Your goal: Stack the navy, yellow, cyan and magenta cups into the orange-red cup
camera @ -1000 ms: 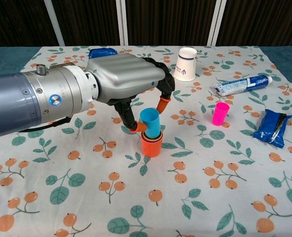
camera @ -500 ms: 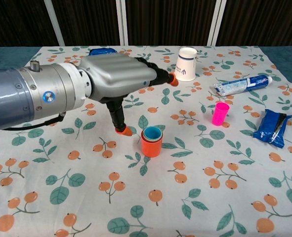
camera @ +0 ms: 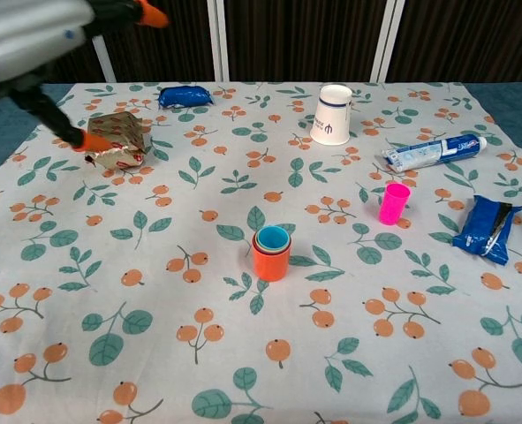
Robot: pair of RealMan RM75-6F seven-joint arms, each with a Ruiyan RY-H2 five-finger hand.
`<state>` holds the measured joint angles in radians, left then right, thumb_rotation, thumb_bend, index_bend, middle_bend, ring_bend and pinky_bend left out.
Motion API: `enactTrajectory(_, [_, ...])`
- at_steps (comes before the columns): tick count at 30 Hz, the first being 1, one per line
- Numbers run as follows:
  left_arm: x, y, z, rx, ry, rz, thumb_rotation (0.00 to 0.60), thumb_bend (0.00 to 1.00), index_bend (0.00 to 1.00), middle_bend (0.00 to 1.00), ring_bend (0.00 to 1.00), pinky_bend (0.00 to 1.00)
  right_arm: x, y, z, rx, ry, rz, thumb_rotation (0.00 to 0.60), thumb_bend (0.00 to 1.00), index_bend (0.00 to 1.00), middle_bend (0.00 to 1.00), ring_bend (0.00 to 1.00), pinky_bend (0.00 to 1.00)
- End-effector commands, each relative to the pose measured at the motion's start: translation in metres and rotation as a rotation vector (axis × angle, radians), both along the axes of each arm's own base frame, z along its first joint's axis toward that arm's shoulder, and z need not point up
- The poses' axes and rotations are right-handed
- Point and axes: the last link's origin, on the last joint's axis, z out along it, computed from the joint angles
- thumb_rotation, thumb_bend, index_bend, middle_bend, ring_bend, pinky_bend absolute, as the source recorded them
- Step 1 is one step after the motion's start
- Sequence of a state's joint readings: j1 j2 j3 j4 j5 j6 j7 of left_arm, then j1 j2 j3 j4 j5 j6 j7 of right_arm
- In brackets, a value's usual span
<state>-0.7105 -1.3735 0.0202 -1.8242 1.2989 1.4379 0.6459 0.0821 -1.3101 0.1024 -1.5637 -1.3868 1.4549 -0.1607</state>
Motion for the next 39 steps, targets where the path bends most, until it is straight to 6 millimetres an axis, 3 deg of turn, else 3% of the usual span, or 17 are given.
enactTrajectory(1, [-0.079, -0.025, 0.043, 0.080, -0.118, 0.140, 0.600, 0.09, 0.09, 0.03, 0.00, 0.01, 0.002, 0.000, -0.001, 0.010, -0.004, 0.009, 0.600, 0.39, 0.00, 0.00, 0.00, 0.10])
enactTrajectory(6, [-0.140, -0.046, 0.062, 0.115, -0.174, 0.256, 0.600, 0.09, 0.10, 0.03, 0.00, 0.01, 0.008, 0.002, -0.005, 0.042, -0.021, 0.036, 0.600, 0.39, 0.00, 0.00, 0.00, 0.09])
enactTrajectory(10, [-0.168, -0.054, 0.067, 0.111, -0.183, 0.337, 0.600, 0.09, 0.10, 0.02, 0.00, 0.01, 0.015, -0.002, -0.007, 0.066, -0.039, 0.061, 0.600, 0.36, 0.00, 0.00, 0.00, 0.02])
enactTrajectory(19, [-0.181, -0.056, 0.074, 0.128, -0.244, 0.365, 0.600, 0.09, 0.12, 0.03, 0.00, 0.01, 0.058, -0.050, -0.007, 0.226, -0.077, 0.187, 0.600, 0.35, 0.00, 0.00, 0.00, 0.01])
enactTrajectory(24, [-0.187, -0.054, 0.080, 0.185, -0.195, 0.380, 0.600, 0.09, 0.12, 0.02, 0.00, 0.01, 0.078, -0.083, -0.015, 0.370, -0.109, 0.188, 0.600, 0.35, 0.01, 0.00, 0.00, 0.01])
enactTrajectory(28, [-0.192, -0.052, 0.083, 0.255, -0.144, 0.383, 0.600, 0.09, 0.13, 0.02, 0.00, 0.00, 0.091, -0.109, -0.026, 0.382, -0.095, 0.183, 0.600, 0.35, 0.03, 0.00, 0.00, 0.01])
enactTrajectory(34, [-0.197, -0.050, 0.082, 0.263, -0.125, 0.408, 0.600, 0.09, 0.13, 0.02, 0.00, 0.00, 0.109, -0.128, -0.049, 0.448, -0.110, 0.145, 0.600, 0.35, 0.06, 0.00, 0.00, 0.01])
enactTrajectory(39, [-0.199, -0.050, 0.084, 0.271, -0.121, 0.407, 0.600, 0.09, 0.13, 0.02, 0.00, 0.00, 0.109, -0.138, -0.060, 0.479, -0.109, 0.089, 0.600, 0.35, 0.08, 0.00, 0.00, 0.01])
